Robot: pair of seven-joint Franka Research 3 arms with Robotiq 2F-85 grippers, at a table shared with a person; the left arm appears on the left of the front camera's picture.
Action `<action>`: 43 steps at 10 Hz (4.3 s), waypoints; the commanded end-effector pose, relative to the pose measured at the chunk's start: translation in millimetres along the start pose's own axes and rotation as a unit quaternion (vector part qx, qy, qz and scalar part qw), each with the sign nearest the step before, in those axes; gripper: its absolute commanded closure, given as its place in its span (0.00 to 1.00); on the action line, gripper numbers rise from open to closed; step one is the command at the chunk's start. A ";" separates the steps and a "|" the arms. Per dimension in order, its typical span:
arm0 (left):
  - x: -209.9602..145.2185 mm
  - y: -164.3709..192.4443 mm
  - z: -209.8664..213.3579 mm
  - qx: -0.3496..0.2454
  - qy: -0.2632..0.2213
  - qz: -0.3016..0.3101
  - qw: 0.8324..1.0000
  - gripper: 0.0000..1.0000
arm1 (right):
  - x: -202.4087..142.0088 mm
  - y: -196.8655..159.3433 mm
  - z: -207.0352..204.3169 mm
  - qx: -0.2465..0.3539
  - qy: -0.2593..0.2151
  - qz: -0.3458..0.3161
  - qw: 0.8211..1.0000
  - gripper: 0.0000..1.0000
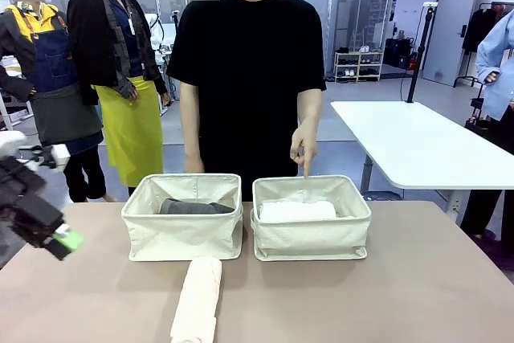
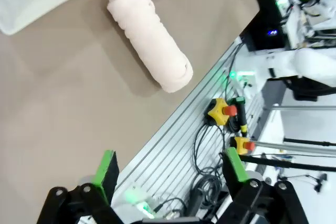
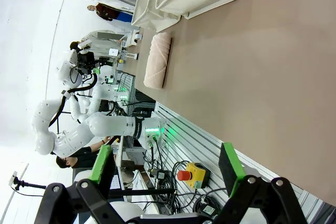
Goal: Divide the towels into two baskets.
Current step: Pick up one hotel-folded towel from the bottom of the table and place it in the Fabric basket indicated by the person.
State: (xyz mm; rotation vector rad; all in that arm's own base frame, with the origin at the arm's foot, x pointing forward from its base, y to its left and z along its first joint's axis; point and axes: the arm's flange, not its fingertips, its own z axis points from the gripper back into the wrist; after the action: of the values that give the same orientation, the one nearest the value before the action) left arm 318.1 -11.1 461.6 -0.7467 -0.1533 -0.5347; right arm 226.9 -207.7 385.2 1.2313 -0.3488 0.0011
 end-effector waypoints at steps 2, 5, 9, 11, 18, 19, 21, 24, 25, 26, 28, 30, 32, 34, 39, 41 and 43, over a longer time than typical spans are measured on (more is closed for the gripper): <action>28.7 -15.4 -62.5 0.040 0.013 0.039 0.998 0.00 | -0.7 3.4 0.8 0.005 -0.004 0.007 1.000 0.00; 45.4 -37.6 -146.8 0.098 0.029 0.084 0.991 0.00 | -0.7 3.4 0.8 0.005 -0.004 0.007 1.000 0.00; 44.6 -49.3 -203.1 0.192 0.023 0.125 0.973 0.00 | -0.7 3.4 0.8 0.005 -0.004 0.007 1.000 0.00; 41.9 -47.0 -217.4 0.205 0.025 0.148 0.967 0.00 | -0.7 3.4 0.8 0.005 -0.004 0.007 1.000 0.00; 45.2 -34.8 -244.7 0.178 0.021 0.205 0.962 0.00 | -0.7 3.4 0.8 0.005 -0.004 0.007 1.000 0.00; 43.2 -35.8 -247.3 0.143 0.044 0.179 0.972 0.02 | -0.7 3.4 0.8 0.005 -0.004 0.007 1.000 0.00; 41.6 -32.6 -250.2 0.172 0.044 0.182 0.967 0.21 | -0.7 3.4 0.8 0.005 -0.004 0.007 1.000 0.00; 38.9 -27.6 -256.4 0.182 0.045 0.194 0.963 0.57 | -0.7 3.4 0.8 0.005 -0.004 0.007 1.000 0.00; 38.2 -28.2 -256.8 0.183 0.046 0.196 0.962 0.60 | -0.7 3.4 0.8 0.005 -0.004 0.007 1.000 0.00; 38.2 -31.0 -256.0 0.182 0.044 0.196 0.962 0.77 | -0.7 3.4 0.8 0.005 -0.004 0.007 1.000 0.00; 46.3 -57.8 -224.8 0.186 0.050 0.196 0.962 0.82 | -0.7 3.4 0.8 0.005 -0.004 0.007 1.000 0.00; 62.0 -108.1 -165.9 0.181 0.068 0.082 0.978 0.82 | -0.7 3.4 0.8 0.005 -0.004 0.007 1.000 0.00; 65.1 -129.5 -131.9 0.105 0.116 -0.087 0.984 0.82 | -0.7 3.4 0.8 0.005 -0.004 0.007 1.000 0.00; 70.1 -132.5 -120.4 0.082 0.132 -0.194 0.969 0.82 | -0.7 3.4 0.8 0.005 -0.004 0.007 1.000 0.00; 63.3 -149.1 -120.9 0.109 0.110 -0.146 0.977 0.82 | -0.7 3.4 0.8 0.005 -0.004 0.007 1.000 0.00; 74.0 -161.8 -117.7 0.119 0.123 -0.263 0.949 0.61 | -0.7 3.4 0.8 0.005 -0.004 0.007 1.000 0.00; 152.6 -172.7 -134.5 0.136 0.216 -0.389 0.886 0.61 | -0.7 3.4 0.8 0.005 -0.004 0.007 1.000 0.00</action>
State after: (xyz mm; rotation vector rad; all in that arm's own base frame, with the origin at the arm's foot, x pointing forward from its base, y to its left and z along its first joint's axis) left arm 307.5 -247.1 502.2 -0.3212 -0.1332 -1.2345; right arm 226.9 -207.6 385.3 1.2313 -0.3484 0.0013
